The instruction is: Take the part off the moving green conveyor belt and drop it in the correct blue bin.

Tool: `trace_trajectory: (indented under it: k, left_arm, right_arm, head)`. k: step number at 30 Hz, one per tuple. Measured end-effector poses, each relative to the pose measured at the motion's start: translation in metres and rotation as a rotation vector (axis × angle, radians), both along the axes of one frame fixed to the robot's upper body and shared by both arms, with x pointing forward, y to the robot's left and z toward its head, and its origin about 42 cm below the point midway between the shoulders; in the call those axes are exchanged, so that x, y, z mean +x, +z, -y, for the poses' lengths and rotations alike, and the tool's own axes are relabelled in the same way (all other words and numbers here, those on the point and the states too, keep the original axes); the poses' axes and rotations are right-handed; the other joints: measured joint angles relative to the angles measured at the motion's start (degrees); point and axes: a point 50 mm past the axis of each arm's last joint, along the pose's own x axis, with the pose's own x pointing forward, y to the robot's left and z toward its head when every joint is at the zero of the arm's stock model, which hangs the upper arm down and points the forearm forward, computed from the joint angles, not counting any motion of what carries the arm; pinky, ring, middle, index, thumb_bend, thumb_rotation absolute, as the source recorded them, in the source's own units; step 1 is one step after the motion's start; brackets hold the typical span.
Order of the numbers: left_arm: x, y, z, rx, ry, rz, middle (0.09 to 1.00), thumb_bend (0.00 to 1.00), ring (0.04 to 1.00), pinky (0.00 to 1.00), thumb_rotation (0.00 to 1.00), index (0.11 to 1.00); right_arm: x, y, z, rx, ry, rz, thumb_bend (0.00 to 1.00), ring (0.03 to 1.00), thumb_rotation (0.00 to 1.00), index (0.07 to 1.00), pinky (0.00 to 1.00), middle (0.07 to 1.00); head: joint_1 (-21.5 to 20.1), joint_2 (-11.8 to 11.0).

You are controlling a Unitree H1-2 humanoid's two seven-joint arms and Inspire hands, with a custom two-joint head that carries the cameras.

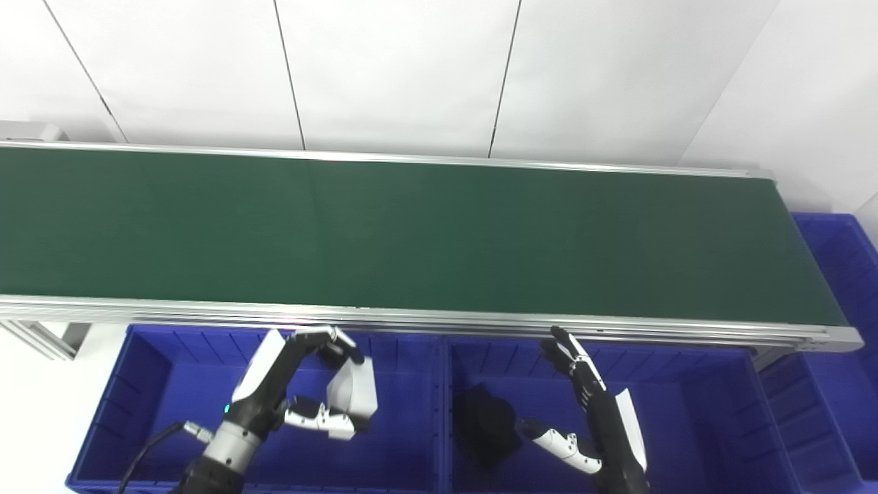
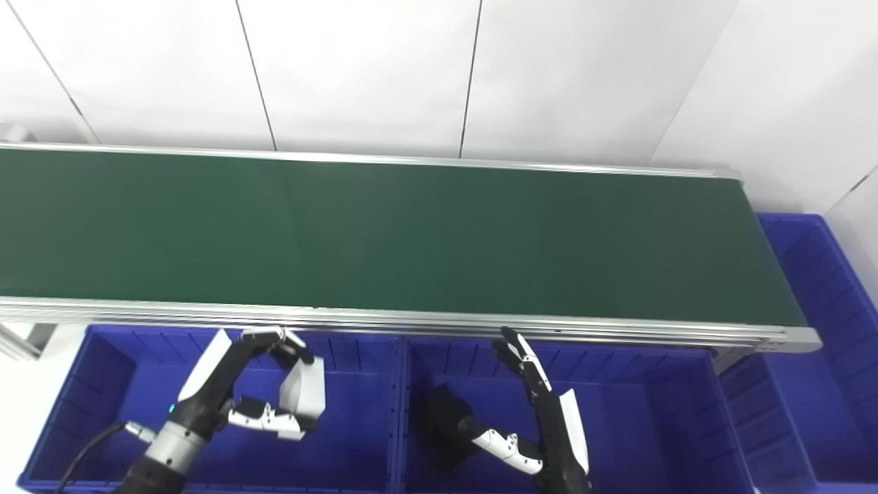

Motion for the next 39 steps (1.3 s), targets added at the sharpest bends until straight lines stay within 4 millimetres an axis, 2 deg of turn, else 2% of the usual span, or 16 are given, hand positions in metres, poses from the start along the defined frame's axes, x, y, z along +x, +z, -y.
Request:
trace_trajectory:
  k: [6,8,9,10,11,12,13,14,16,19,25,31,34,39]
  left_arm:
    - [-0.006,-0.023,-0.006,0.102,0.012,-0.039,0.500,0.50,0.442,0.43,0.00,0.502]
    - [-0.006,-0.027,-0.009,0.131,0.025,-0.059,0.502,0.50,0.453,0.51,0.00,0.507]
    - [-0.005,-0.029,-0.009,0.139,0.031,-0.078,0.626,0.51,0.598,0.58,0.03,0.502]
    - [-0.004,-0.031,-0.009,0.151,0.037,-0.104,0.657,0.51,0.635,0.60,0.04,0.501]
    - [-0.004,-0.032,-0.008,0.165,0.042,-0.140,0.748,0.60,0.739,0.69,0.10,0.698]
    - [-0.003,-0.032,-0.007,0.177,0.040,-0.167,0.779,0.63,0.775,0.72,0.12,0.766]
    - [-0.003,-0.031,-0.006,0.187,0.033,-0.194,0.876,0.72,0.859,0.78,0.25,0.882]
    - [-0.002,-0.029,-0.005,0.199,0.031,-0.221,0.881,0.72,0.863,0.78,0.26,0.888]
    - [-0.002,-0.029,-0.005,0.202,0.029,-0.238,0.939,0.79,0.903,0.81,0.37,0.948]
    - [-0.007,-0.027,-0.010,0.136,0.048,-0.218,0.962,0.84,0.918,0.84,0.52,0.967]
    - [-0.023,-0.018,0.002,-0.107,0.085,-0.149,0.950,0.88,0.924,0.88,0.62,0.959]
    - [-0.020,-0.002,0.015,-0.222,0.082,-0.110,0.925,0.89,0.897,0.85,0.65,0.941]
    - [-0.021,0.005,0.019,-0.256,0.076,-0.096,0.913,0.88,0.885,0.84,0.63,0.923]
    - [-0.021,0.006,0.020,-0.294,0.083,-0.103,0.906,0.88,0.877,0.82,0.62,0.906]
  right_arm:
    - [0.000,0.000,0.000,-0.002,0.006,-0.003,0.89,0.852,0.62,0.918,0.87,0.851]
    - [0.000,0.000,0.001,-0.003,0.007,-0.004,0.89,0.853,0.61,0.918,0.88,0.851]
    - [0.000,0.000,0.001,-0.002,0.007,-0.004,0.89,0.850,0.60,0.915,0.88,0.850]
    - [0.000,0.000,0.001,0.001,0.006,-0.004,0.89,0.850,0.60,0.914,0.88,0.850]
    - [0.000,0.000,0.000,0.003,0.004,-0.004,0.89,0.845,0.60,0.911,0.87,0.848]
    - [0.001,0.000,0.000,0.005,0.002,-0.004,0.89,0.843,0.60,0.910,0.87,0.847]
    - [0.001,0.000,-0.001,0.008,0.001,-0.004,0.89,0.841,0.60,0.911,0.87,0.848]
    - [0.001,0.000,-0.002,0.010,0.000,-0.004,0.89,0.841,0.60,0.911,0.87,0.848]
    - [0.001,-0.001,-0.002,0.011,0.000,-0.005,0.89,0.844,0.60,0.910,0.87,0.848]
    - [0.000,-0.001,-0.002,0.009,-0.001,-0.007,0.89,0.843,0.61,0.914,0.86,0.851]
    - [-0.001,-0.006,-0.002,0.007,0.001,-0.026,0.88,0.839,0.62,0.913,0.86,0.852]
    - [-0.001,-0.006,-0.002,-0.006,0.005,-0.024,0.90,0.851,0.63,0.917,0.86,0.856]
    - [-0.002,-0.009,-0.002,-0.014,0.006,-0.034,0.91,0.859,0.64,0.920,0.86,0.857]
    - [-0.002,-0.009,-0.004,-0.028,0.012,-0.034,0.90,0.869,0.64,0.925,0.86,0.865]
  head:
    - [0.26,-0.09]
    - [0.35,-0.17]
    - [0.26,-0.26]
    - [0.26,-0.26]
    - [0.26,-0.26]
    - [0.26,-0.26]
    - [0.18,-0.35]
    - [0.18,-0.35]
    - [0.18,-0.35]
    - [0.18,-0.35]
    - [0.26,-0.61]
    - [0.18,-0.79]
    - [0.09,-1.05]
    - [-0.09,-1.14]
